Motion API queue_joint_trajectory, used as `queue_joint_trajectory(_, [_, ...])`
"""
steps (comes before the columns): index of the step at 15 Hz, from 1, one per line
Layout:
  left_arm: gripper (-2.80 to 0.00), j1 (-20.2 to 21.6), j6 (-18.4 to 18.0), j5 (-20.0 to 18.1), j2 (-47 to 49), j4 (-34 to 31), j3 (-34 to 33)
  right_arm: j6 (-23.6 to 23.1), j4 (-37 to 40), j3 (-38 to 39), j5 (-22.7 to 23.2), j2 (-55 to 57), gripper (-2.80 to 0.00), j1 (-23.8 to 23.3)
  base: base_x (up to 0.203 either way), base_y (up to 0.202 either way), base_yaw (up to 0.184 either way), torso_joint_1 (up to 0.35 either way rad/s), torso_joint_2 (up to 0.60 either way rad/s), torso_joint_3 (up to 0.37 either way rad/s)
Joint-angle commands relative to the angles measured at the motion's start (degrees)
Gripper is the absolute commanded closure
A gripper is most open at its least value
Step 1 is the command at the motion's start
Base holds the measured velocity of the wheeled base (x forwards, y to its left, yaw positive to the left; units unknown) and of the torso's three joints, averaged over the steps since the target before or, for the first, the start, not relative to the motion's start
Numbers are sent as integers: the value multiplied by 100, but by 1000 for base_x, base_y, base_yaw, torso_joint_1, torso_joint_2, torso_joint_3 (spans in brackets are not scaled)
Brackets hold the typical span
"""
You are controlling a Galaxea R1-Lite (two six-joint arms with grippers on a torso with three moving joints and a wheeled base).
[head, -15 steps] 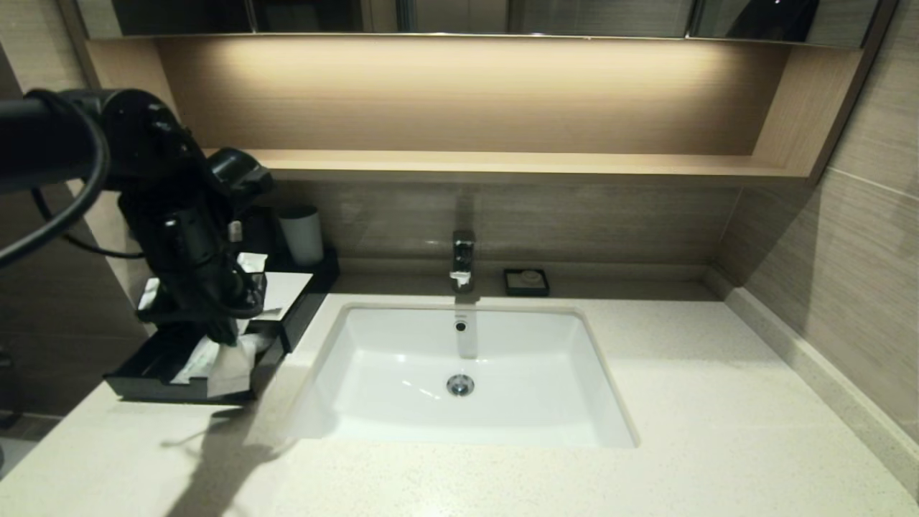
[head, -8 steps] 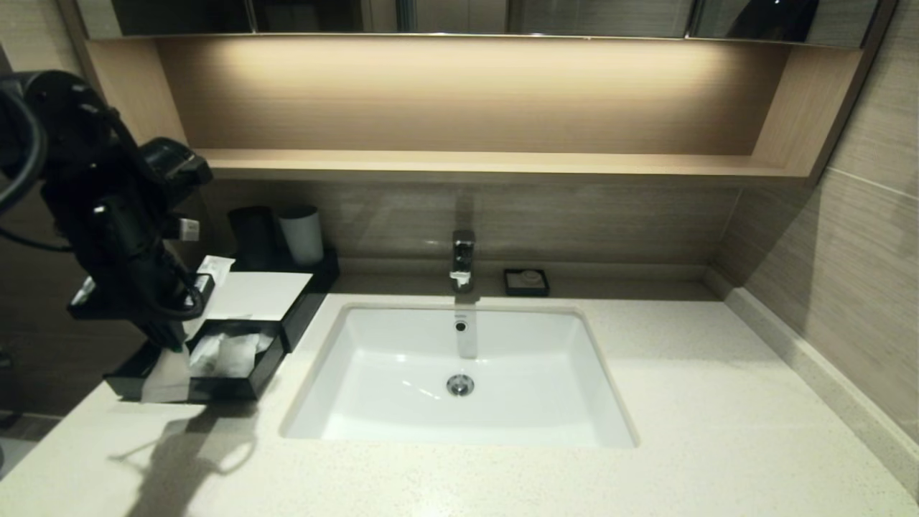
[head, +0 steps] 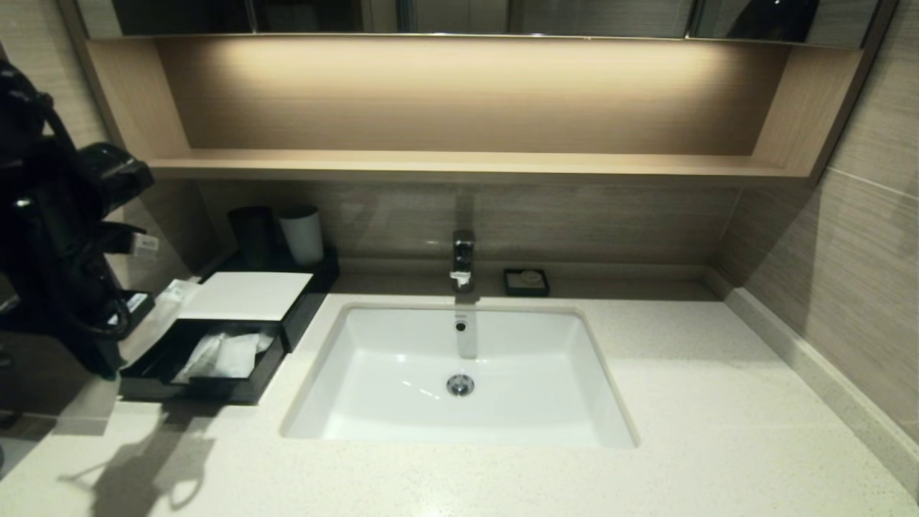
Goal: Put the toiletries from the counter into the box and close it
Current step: Place the bathroom toiletry into the drawer
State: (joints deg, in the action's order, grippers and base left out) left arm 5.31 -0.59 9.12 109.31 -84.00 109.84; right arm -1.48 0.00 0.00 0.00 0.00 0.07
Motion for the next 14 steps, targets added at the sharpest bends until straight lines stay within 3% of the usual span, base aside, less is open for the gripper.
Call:
queue_joint_trajectory(1, [0, 137, -205, 3, 92, -124, 3, -2, 0, 9, 0, -1, 0, 1, 0, 0, 0, 0, 0, 0])
queue_joint_trajectory(6, [0, 395, -517, 11, 420, -107, 20, -2, 0, 9, 0, -9, 0, 1, 0, 0, 0, 0, 0, 0])
queue_joint_trajectory(14, [0, 479, -543, 17, 947, -2, 38, -2, 0, 9, 0, -9, 0, 1, 0, 0, 0, 0, 0, 0])
